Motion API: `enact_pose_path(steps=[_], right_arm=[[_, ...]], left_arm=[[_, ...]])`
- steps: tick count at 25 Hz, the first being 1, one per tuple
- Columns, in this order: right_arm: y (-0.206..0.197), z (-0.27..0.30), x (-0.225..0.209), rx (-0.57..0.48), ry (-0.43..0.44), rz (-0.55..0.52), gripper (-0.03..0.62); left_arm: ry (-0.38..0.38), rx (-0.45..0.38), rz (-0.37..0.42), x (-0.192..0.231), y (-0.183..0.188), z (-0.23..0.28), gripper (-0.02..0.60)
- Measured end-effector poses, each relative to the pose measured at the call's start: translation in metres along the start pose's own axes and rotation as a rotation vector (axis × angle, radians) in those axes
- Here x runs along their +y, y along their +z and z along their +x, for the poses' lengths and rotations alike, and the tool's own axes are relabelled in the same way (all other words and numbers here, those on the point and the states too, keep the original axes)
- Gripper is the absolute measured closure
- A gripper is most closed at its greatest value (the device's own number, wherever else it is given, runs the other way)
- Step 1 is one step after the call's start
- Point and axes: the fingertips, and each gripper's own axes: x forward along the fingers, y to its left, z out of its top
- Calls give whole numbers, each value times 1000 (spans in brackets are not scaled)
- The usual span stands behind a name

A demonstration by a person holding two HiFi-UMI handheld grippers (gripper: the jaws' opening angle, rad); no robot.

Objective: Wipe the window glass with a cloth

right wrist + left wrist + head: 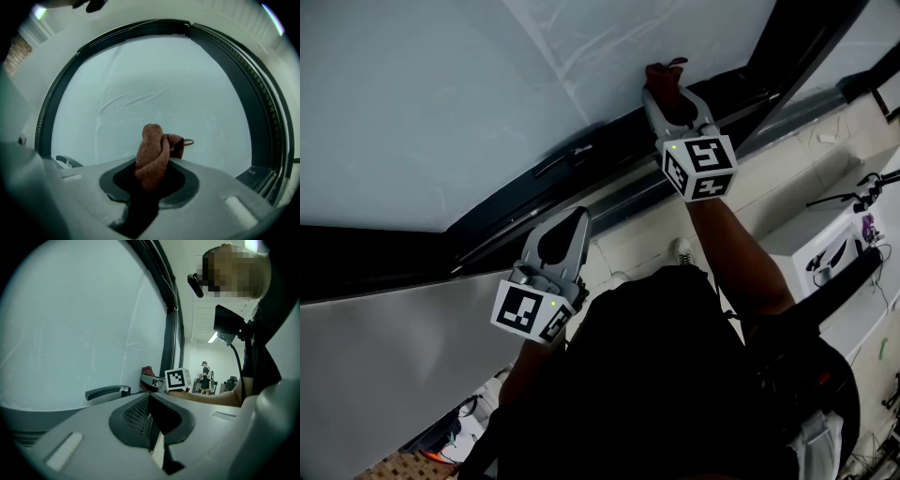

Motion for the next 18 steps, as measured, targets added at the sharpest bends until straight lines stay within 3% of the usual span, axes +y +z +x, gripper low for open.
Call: enact_pose_path(steps=[8,18], right_arm=[[-2,4,49,5,69,-28,510],[-4,7,81,5,112,-68,510]], left_arm=[[20,-5,-11,3,1,-17,565],[32,-29,-8,10,4,-34,565]])
